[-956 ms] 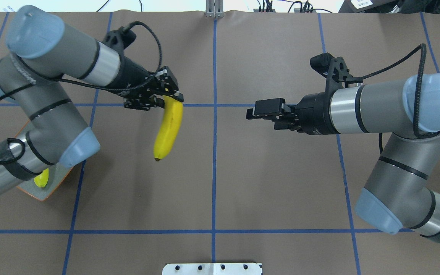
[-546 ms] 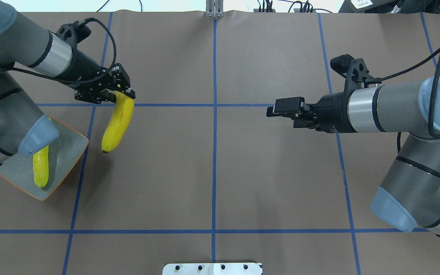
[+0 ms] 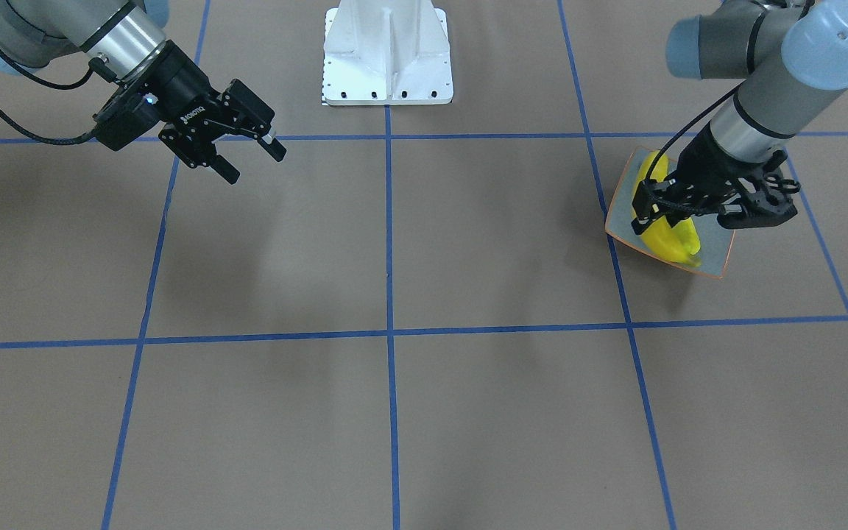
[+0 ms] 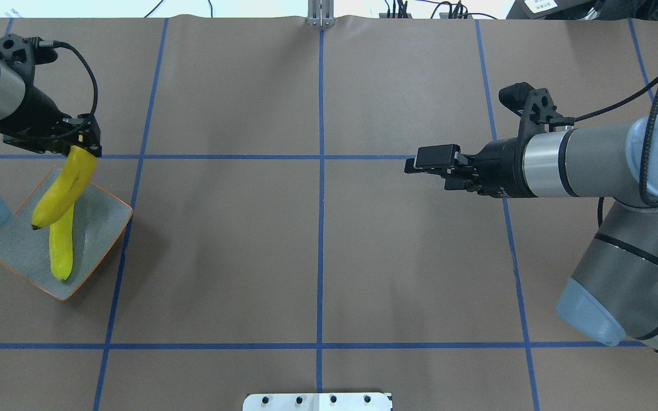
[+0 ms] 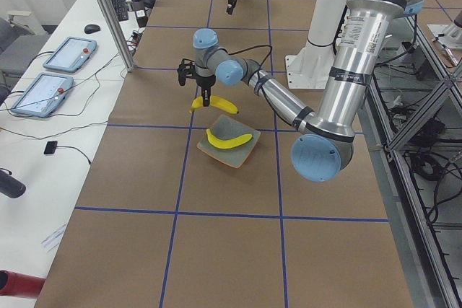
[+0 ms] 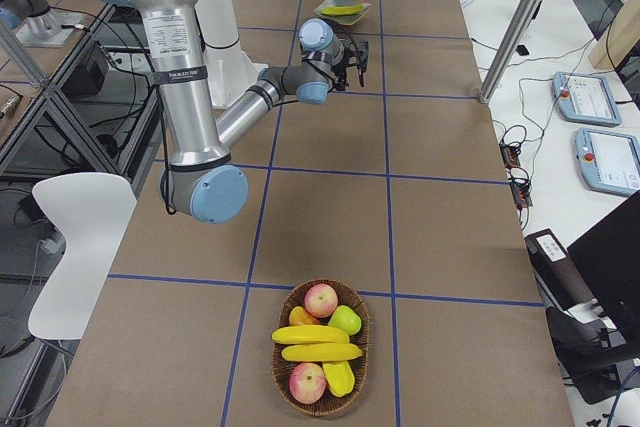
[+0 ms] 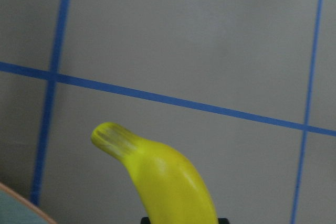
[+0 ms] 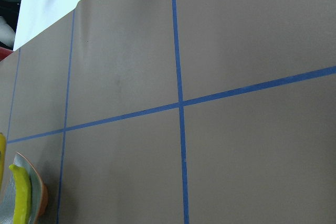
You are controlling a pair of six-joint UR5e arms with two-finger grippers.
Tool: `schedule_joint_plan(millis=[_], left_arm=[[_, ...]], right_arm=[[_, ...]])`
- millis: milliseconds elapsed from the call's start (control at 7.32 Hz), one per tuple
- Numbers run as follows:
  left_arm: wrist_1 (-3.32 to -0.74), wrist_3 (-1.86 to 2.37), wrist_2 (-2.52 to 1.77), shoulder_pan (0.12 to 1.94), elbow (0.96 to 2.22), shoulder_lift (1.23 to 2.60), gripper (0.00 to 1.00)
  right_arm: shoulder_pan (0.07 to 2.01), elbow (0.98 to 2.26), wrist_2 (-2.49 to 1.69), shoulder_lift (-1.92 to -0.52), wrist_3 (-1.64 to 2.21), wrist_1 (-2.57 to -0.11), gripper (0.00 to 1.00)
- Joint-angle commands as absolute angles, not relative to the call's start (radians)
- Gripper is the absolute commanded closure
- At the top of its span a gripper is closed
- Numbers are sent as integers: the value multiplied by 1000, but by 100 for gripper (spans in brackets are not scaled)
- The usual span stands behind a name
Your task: Transfer all bananas from basket to plate
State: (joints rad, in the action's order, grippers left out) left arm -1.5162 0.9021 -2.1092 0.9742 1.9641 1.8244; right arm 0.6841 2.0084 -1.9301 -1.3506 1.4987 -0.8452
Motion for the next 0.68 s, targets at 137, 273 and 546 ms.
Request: schedule_joint_plan(millis=[137,273,546], left_arm=[[-1381,816,-1959,940,2008,1755,100],[-1379,818,-1959,924,2005,1737,100],[-1378,821,-1959,896,1988,1721,100]], right_arm=[[683,1994,-1916,-1353,1499,-845,0],[681,1994,-1913,-1353,1499,-845,0],[683,1994,-1913,-1361,1499,-845,0]])
